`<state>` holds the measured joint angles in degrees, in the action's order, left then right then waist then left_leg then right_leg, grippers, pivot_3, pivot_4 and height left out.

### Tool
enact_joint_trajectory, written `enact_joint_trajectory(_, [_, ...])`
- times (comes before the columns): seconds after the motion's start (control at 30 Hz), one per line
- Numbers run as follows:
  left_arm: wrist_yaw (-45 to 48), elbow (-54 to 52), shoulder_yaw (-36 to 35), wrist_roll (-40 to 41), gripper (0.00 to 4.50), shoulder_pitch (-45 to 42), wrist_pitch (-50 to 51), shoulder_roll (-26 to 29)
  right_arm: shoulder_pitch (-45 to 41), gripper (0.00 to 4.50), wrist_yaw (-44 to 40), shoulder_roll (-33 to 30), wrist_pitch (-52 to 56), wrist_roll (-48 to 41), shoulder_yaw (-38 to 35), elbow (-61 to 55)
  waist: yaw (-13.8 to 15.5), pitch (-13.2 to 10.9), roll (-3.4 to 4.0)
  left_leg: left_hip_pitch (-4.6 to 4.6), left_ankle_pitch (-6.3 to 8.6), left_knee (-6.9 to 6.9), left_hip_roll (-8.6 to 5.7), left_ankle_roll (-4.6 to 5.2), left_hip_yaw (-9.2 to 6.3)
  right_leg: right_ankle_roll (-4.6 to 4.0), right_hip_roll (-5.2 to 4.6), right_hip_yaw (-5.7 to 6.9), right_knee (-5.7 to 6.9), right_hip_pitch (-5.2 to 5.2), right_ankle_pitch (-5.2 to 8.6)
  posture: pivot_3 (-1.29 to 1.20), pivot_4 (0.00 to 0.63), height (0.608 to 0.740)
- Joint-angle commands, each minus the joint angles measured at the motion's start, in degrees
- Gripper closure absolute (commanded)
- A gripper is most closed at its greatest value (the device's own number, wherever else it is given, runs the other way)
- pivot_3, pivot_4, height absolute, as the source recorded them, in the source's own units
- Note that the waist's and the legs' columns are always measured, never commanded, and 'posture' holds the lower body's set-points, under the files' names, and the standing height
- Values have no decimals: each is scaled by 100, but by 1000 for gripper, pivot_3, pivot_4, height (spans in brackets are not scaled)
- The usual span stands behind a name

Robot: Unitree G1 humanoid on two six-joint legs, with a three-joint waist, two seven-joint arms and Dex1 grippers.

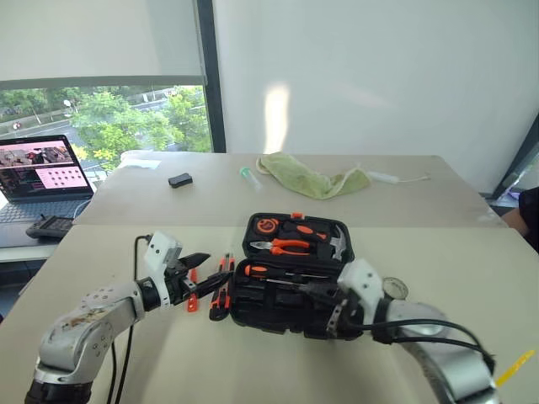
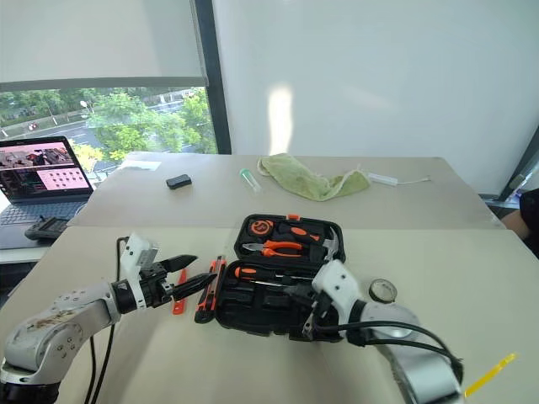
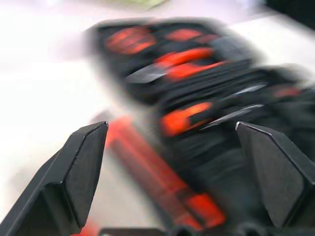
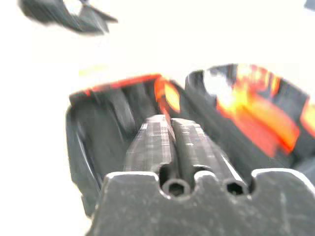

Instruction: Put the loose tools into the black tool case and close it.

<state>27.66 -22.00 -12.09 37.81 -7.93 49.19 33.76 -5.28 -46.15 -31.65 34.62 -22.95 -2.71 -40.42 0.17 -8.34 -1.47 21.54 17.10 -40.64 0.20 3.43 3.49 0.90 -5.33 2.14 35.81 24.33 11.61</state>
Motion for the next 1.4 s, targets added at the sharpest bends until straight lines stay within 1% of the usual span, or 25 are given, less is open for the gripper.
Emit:
enact_joint_trajectory(0.03, [-1338,-543,-412,-373,0,144,803,-175,-21,2752,-436,-471,256,-966,-580,-606,28,-2,-3,0,2,0,0,0,-4,0,-3,3,-4,-2,0,0,150,740])
enact_joint_trajectory(0.1, [-1815,-878,-464,-442,0,293,1294,-312,-49,2054,-570,-771,340,-1314,-851,-707,48,-3,-1,4,5,0,-1,0,-6,-1,-6,4,-7,2,0,0,150,740])
enact_joint_trajectory(0.17, [-2067,-1005,-393,-489,0,362,1593,-473,-60,1434,-645,-1005,380,-1579,-1025,-728,56,-4,-3,9,9,1,-1,3,-6,0,-34,1,-10,2,1,0,150,740])
enact_joint_trajectory(0.2, [-2129,-1012,-264,-535,0,412,1691,-526,-41,914,-722,-1138,364,-1675,-1111,-735,69,-4,-3,10,10,1,0,2,-8,0,-42,1,-12,1,1,0,150,740])
enact_joint_trajectory(0.23, [-2164,-975,-143,-593,0,453,1714,-587,-3,822,-795,-1246,256,-1679,-1178,-747,84,-5,-4,12,9,1,-1,2,-12,-1,-49,2,-14,-1,1,0,150,740])
enact_joint_trajectory(0.37, [-2178,-780,69,-696,0,421,1710,-793,131,822,-889,-1515,137,-1762,-1281,-731,129,-3,-1,7,9,1,-9,3,-15,-4,-67,3,-14,-8,3,0,150,740])
enact_joint_trajectory(0.47, [-2146,-841,12,-531,0,355,1665,-1135,291,822,-931,-1663,115,-1861,-1425,-772,142,1,6,8,9,1,-13,4,-14,-6,-71,2,-14,-8,4,0,150,740])
enact_joint_trajectory(0.63, [-2070,-764,86,-587,0,269,1593,-1276,478,822,-864,-1790,-26,-1766,-1467,-784,201,3,9,9,10,1,-20,9,-14,-5,-74,5,-14,-8,5,0,150,740])
enact_joint_trajectory(0.83, [-1888,-731,238,-693,0,120,1264,-1256,636,822,-763,-1836,-122,-1722,-1486,-813,233,2,9,18,8,0,-26,18,-14,-4,-75,15,-25,-9,5,0,150,740])
enact_joint_trajectory(0.9, [-1814,-804,134,-546,0,-18,1086,-1430,693,822,-743,-1843,-164,-1691,-1477,-828,232,2,8,22,8,0,-26,20,-15,-3,-75,15,-29,-8,4,0,150,740])
enact_joint_trajectory(1.0, [-1757,-862,86,-335,0,-313,1229,-1573,730,822,-689,-1846,-201,-1676,-1471,-839,226,-1,2,43,5,-1,-24,26,-18,2,-74,15,-54,-5,1,0,150,740])
enact_joint_trajectory(1.03, [-1759,-861,118,-339,0,-376,1300,-1567,743,822,-675,-1851,-216,-1667,-1475,-842,226,-2,2,50,4,-2,-24,27,-22,7,-73,16,-62,-4,-4,0,150,740])
enact_joint_trajectory(1.13, [-2099,-685,286,-710,0,-529,1583,-1431,799,822,-634,-1867,-241,-1662,-1510,-870,215,-2,2,52,5,-2,-26,30,-23,13,-66,17,-70,-6,-7,0,150,740])
enact_joint_trajectory(1.2, [-2304,-614,291,-912,0,-551,1693,-1383,853,822,-609,-1883,-242,-1681,-1550,-899,184,-2,2,52,8,-2,-28,34,-22,17,-43,17,-70,-6,-10,0,150,740])
enact_joint_trajectory(1.4, [-2418,-626,407,-1156,0,-308,1908,-1336,995,822,-604,-1940,-241,-1749,-1698,-948,199,-3,0,55,11,-2,-25,37,-22,19,-36,13,-78,-5,-11,0,150,740])
